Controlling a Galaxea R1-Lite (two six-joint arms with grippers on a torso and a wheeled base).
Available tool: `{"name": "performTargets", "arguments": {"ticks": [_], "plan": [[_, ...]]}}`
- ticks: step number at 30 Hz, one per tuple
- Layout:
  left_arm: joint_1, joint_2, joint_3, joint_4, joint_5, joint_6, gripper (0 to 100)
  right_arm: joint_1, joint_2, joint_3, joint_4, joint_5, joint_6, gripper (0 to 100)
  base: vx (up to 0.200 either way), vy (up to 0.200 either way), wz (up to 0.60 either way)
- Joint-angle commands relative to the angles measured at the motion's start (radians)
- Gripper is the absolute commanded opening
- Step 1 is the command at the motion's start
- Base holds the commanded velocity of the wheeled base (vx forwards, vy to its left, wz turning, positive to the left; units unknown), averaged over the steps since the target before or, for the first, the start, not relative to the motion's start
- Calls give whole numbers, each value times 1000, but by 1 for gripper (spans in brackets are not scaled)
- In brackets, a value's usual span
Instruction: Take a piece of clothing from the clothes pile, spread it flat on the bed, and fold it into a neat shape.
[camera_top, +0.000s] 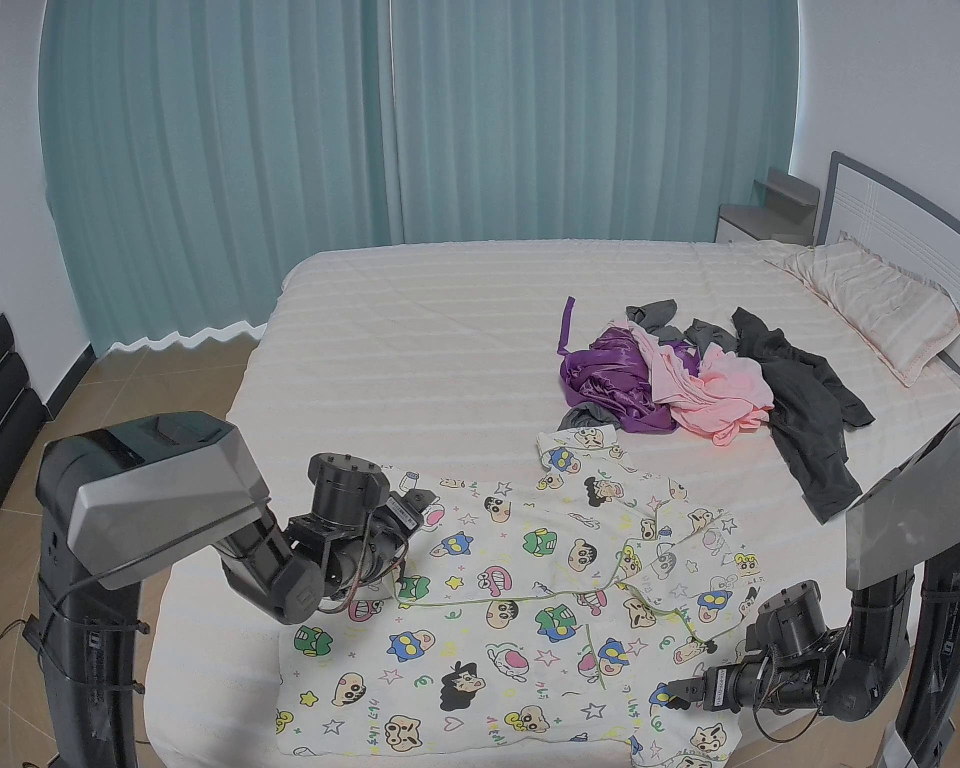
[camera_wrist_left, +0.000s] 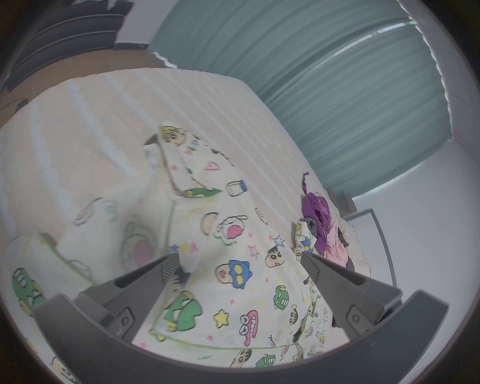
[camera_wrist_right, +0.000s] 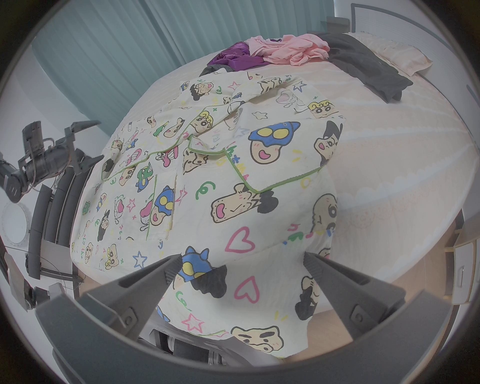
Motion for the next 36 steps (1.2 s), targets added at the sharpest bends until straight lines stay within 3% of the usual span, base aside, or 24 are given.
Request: {"name": "performTargets", "arguments": {"ticks": [1, 16, 36], "plan": [[53, -78, 101, 1, -5, -53, 100, 0, 1, 16, 0, 0, 9, 100, 0, 0, 0], [36, -23, 73, -9, 4, -83, 100, 6, 1, 16, 0, 0, 18, 100, 0, 0, 0], [-17, 35, 31, 13, 41, 25, 100, 14, -1, 16, 0, 0, 19, 100, 0, 0, 0]]}}
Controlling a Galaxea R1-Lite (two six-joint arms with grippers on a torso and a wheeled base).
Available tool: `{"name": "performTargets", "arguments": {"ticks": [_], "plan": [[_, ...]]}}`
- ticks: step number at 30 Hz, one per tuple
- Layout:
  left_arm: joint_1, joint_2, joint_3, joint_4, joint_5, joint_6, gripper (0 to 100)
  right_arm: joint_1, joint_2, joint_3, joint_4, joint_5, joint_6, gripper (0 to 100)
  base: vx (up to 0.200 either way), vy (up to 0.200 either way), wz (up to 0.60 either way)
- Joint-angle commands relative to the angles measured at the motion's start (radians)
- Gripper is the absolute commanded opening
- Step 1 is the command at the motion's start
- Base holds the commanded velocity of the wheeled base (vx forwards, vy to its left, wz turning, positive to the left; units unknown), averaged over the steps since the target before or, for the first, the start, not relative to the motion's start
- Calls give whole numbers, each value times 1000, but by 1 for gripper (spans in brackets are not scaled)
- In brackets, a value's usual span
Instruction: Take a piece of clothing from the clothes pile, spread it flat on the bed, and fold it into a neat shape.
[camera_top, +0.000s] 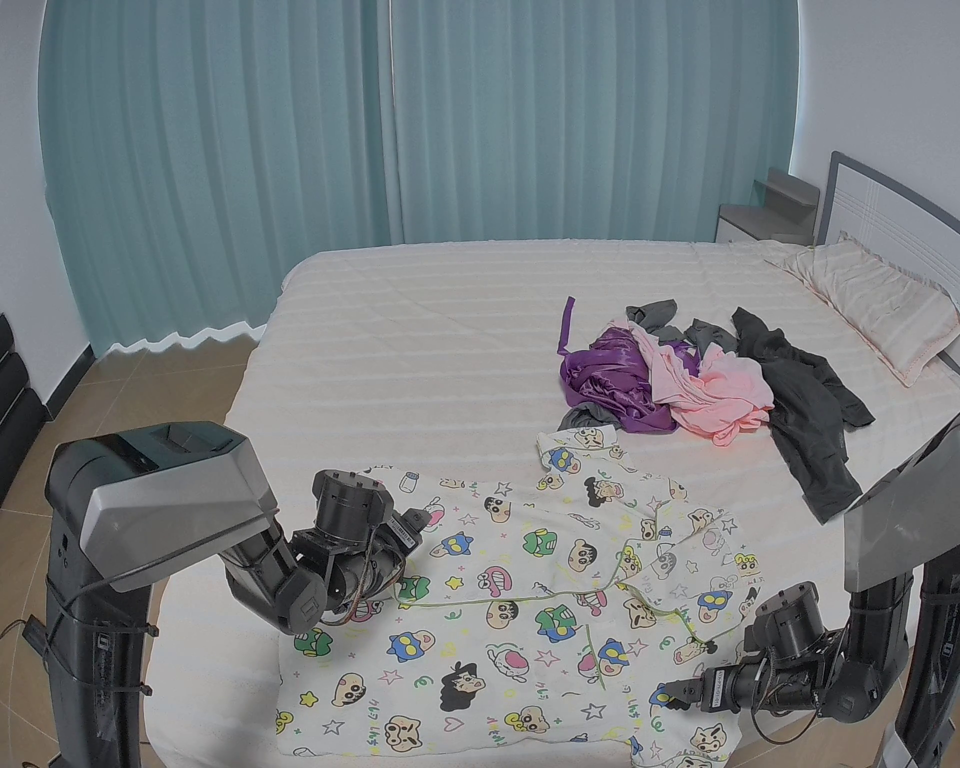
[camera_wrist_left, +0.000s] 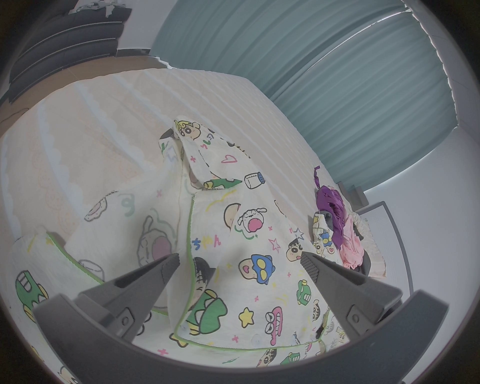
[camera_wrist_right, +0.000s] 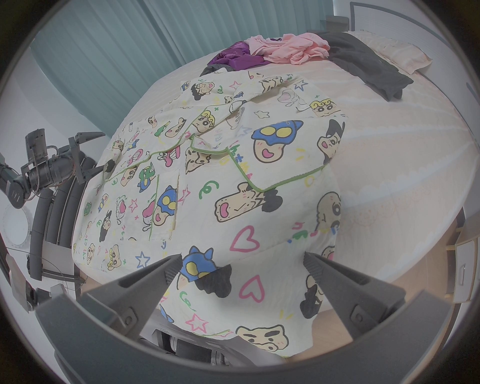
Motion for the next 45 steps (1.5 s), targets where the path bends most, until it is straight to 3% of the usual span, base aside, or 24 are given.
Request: {"name": "performTargets", "arguments": {"ticks": [1, 8, 13, 19, 20, 24, 29, 35, 45], "plan": [[-6, 12, 0, -1, 6, 3, 100, 0, -1, 16, 0, 0, 0, 100, 0, 0, 0], [-12, 23, -6, -1, 14, 16, 100, 0, -1, 16, -2, 0, 0, 100, 0, 0, 0], [-15, 57, -35, -2, 16, 95, 100, 0, -4, 16, 0, 0, 0, 100, 0, 0, 0], [-15, 61, -54, 1, 16, 98, 100, 0, -2, 16, 0, 0, 0, 100, 0, 0, 0], [-15, 60, -54, 1, 14, 96, 0, 0, -1, 16, 0, 0, 0, 100, 0, 0, 0], [-15, 61, -51, -2, 29, 93, 0, 0, -4, 16, 0, 0, 1, 100, 0, 0, 0], [-9, 72, -51, -8, 132, 84, 0, -1, -7, 16, 0, 0, 1, 100, 0, 0, 0], [-4, 17, -31, -7, 171, 10, 0, -1, -10, 16, 0, 0, 1, 100, 0, 0, 0], [-3, -54, 141, -33, 263, 39, 0, 2, -24, 16, 1, -2, 17, 100, 0, 0, 0]]}}
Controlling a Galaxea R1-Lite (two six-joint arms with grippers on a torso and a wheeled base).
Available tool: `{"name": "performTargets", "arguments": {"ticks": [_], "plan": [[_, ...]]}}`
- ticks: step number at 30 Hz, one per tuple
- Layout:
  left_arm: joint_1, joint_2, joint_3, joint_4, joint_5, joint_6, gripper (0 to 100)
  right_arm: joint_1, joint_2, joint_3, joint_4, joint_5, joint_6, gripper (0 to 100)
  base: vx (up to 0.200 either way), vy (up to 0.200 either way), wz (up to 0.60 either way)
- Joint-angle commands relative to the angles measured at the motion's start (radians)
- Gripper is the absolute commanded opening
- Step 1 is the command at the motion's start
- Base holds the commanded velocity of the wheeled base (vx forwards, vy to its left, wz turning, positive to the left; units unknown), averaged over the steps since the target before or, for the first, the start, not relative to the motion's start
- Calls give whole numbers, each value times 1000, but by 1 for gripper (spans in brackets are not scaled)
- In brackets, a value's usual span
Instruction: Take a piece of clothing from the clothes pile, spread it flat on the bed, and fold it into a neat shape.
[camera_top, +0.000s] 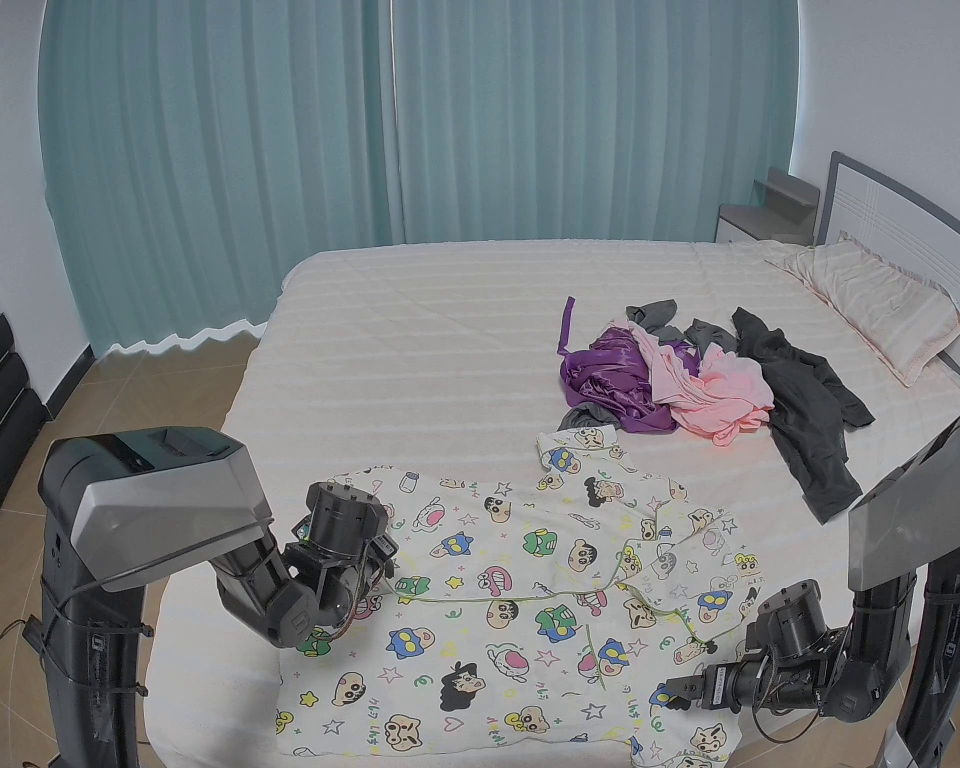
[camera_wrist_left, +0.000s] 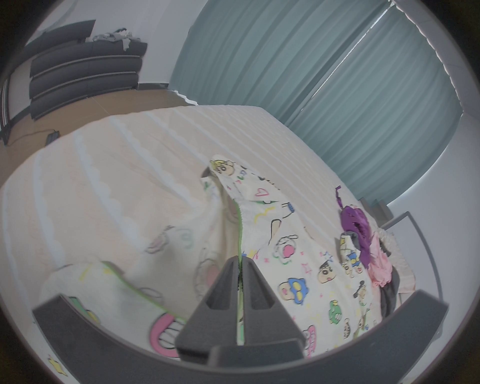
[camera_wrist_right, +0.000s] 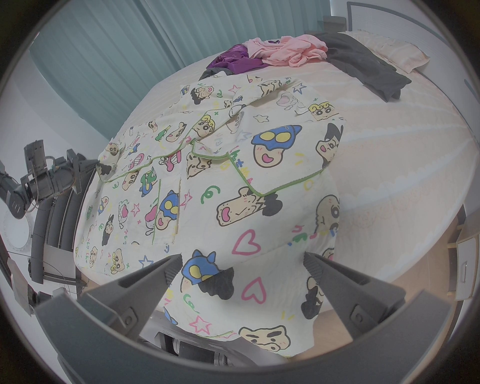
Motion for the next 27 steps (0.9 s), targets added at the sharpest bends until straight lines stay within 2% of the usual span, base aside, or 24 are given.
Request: {"name": "performTargets", "arguments": {"ticks": [1, 4, 11, 19, 20, 25, 27], "plan": [[3, -36, 78, -7, 29, 16, 0, 2, -8, 16, 2, 0, 3, 100, 0, 0, 0], [8, -29, 105, -22, 40, 19, 0, 6, -8, 16, 2, 0, 4, 100, 0, 0, 0], [3, -13, 185, -97, 116, 91, 0, 6, -8, 16, 2, 0, 8, 100, 0, 0, 0], [-5, -11, 250, -122, 119, 108, 0, 6, -6, 16, 2, 0, 6, 100, 0, 0, 0], [-5, -11, 250, -122, 119, 108, 100, 6, -6, 16, 2, 0, 6, 100, 0, 0, 0], [-2, -23, 282, -134, 122, 102, 100, 6, -6, 16, 3, 0, 6, 100, 0, 0, 0], [23, -78, 345, -182, 122, 100, 100, 6, -6, 16, 3, 0, 6, 100, 0, 0, 0]]}}
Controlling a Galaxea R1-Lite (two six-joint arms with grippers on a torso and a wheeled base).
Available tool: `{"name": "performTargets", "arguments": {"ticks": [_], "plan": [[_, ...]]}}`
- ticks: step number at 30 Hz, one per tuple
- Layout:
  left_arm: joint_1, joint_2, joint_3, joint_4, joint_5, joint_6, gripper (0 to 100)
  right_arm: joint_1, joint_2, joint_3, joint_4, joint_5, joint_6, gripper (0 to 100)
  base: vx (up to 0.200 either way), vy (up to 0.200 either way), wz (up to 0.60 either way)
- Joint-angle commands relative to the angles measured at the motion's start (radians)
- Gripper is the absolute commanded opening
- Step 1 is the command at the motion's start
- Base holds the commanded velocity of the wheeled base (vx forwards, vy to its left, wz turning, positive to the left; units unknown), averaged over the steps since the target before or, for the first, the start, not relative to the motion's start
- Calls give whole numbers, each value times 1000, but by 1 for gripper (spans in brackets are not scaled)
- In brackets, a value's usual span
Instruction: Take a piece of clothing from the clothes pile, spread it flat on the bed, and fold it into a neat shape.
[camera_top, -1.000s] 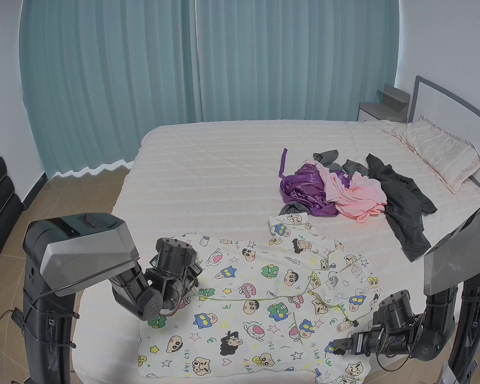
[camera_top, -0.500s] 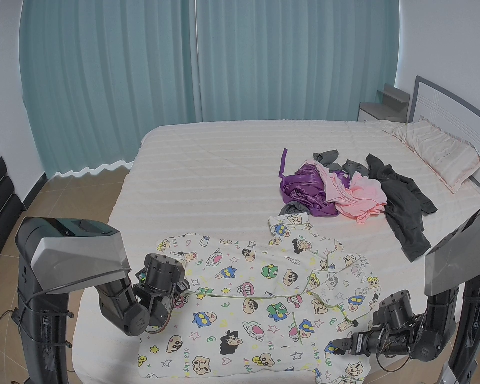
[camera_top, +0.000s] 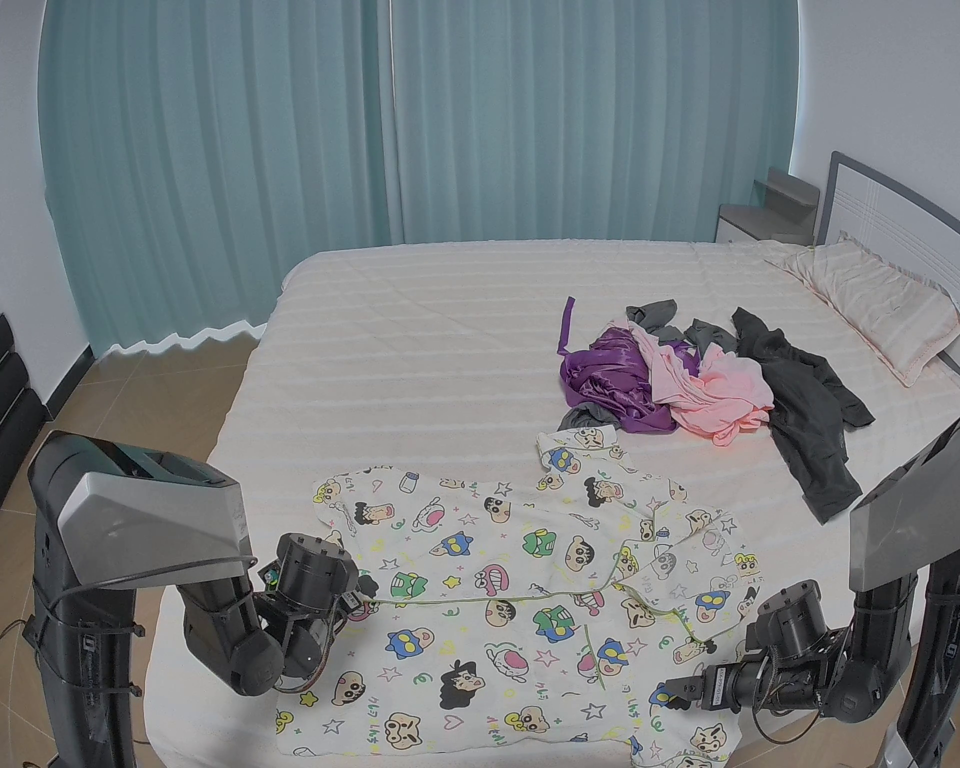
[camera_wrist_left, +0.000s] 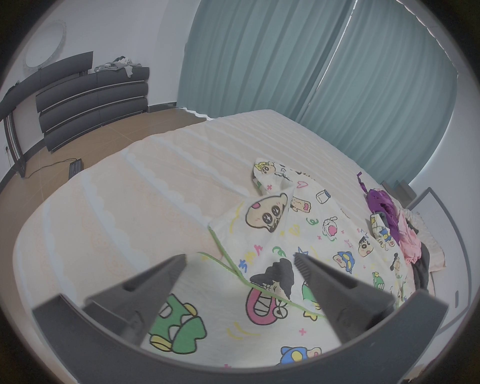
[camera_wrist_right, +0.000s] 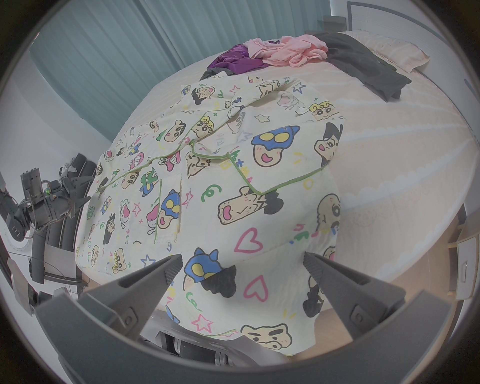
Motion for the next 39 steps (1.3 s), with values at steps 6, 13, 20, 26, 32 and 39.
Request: {"name": "performTargets", "arguments": {"ticks": [6, 13, 20, 26, 32, 39], "plan": [[106, -111, 67, -89, -11, 6, 100, 2, -1, 16, 1, 0, -2, 100, 0, 0, 0], [204, -103, -12, -74, -320, 5, 100, 2, -1, 16, -1, 0, -2, 100, 0, 0, 0], [285, -43, -67, -59, -534, 6, 100, 7, 1, 16, 2, 0, -2, 100, 0, 0, 0], [291, -13, -81, -16, -528, 26, 100, 8, 1, 16, 2, 0, -2, 100, 0, 0, 0], [287, 23, -64, -69, -533, 143, 100, 10, 1, 16, 4, 0, -2, 100, 0, 0, 0], [324, 70, 51, -258, -633, 319, 100, 10, 2, 16, 5, 0, -2, 100, 0, 0, 0]]}}
